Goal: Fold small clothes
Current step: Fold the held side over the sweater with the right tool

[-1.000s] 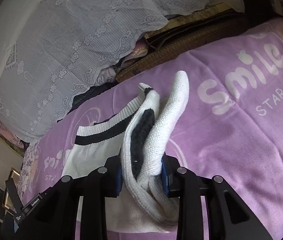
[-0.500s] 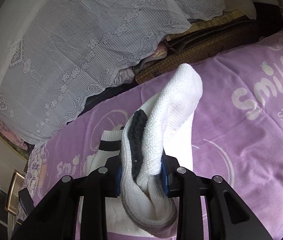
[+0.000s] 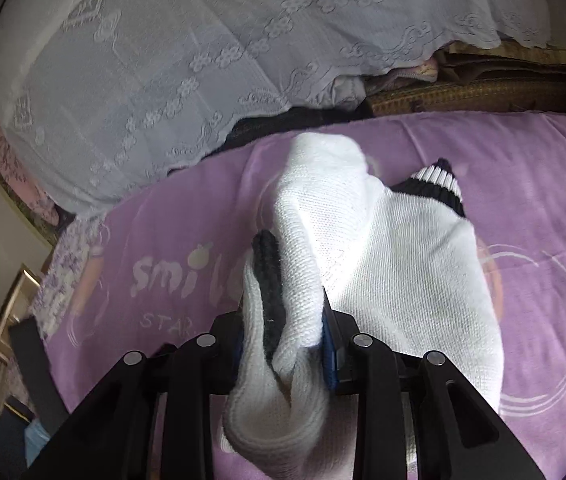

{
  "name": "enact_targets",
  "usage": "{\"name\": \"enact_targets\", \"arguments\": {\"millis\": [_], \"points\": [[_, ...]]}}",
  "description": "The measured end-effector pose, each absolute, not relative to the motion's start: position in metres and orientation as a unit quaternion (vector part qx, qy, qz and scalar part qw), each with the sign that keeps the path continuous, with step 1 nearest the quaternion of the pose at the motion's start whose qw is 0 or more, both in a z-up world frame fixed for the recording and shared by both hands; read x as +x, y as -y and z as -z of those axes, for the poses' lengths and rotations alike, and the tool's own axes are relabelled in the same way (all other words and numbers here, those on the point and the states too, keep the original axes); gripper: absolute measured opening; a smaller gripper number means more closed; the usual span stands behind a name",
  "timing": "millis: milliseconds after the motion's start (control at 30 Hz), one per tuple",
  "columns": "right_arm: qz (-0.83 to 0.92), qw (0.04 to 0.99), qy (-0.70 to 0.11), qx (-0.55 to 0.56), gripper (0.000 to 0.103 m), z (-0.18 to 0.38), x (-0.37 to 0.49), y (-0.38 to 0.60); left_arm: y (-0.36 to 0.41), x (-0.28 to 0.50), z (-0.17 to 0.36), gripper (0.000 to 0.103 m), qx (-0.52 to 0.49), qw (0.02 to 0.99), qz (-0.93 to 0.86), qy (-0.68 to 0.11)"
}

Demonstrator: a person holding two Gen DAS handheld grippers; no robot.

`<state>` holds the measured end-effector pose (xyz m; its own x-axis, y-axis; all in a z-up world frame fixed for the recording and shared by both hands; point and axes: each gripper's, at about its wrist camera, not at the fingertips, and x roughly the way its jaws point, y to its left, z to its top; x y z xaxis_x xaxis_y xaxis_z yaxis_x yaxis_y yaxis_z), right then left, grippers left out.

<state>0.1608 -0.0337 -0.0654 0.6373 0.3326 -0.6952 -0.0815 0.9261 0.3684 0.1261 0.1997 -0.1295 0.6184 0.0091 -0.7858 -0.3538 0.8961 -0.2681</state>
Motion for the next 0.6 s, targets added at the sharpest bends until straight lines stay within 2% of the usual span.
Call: {"name": "enact_targets", "arguments": {"millis": [167,367,500,567,600], "points": [[-0.098,0.901,-0.407,0.112,0.031,0.086,0.158,0.009,-0.201,0.128,0.128,0.099,-0.202,0.876,-0.108,-0.424],[-0.101,0.896,-0.402,0.159,0.031,0.081,0.157,0.019,-0.202,0.129,0.128,0.099,-0.196,0.876,-0.112,-0.426],[-0.109,0.895,-0.407,0.149,0.031,0.084,0.158,0.007,-0.201,0.129,0.129,0.099,-0.194,0.876,-0.113,-0.427],[-0.120,0.895,-0.412,0.123,0.039,0.088,0.160,-0.002,-0.201,0.129,0.130,0.098,-0.186,0.874,-0.125,-0.430],[-0.132,0.894,-0.412,0.114,0.048,0.089,0.160,-0.004,-0.201,0.130,0.131,0.099,-0.180,0.874,-0.130,-0.432]]}}
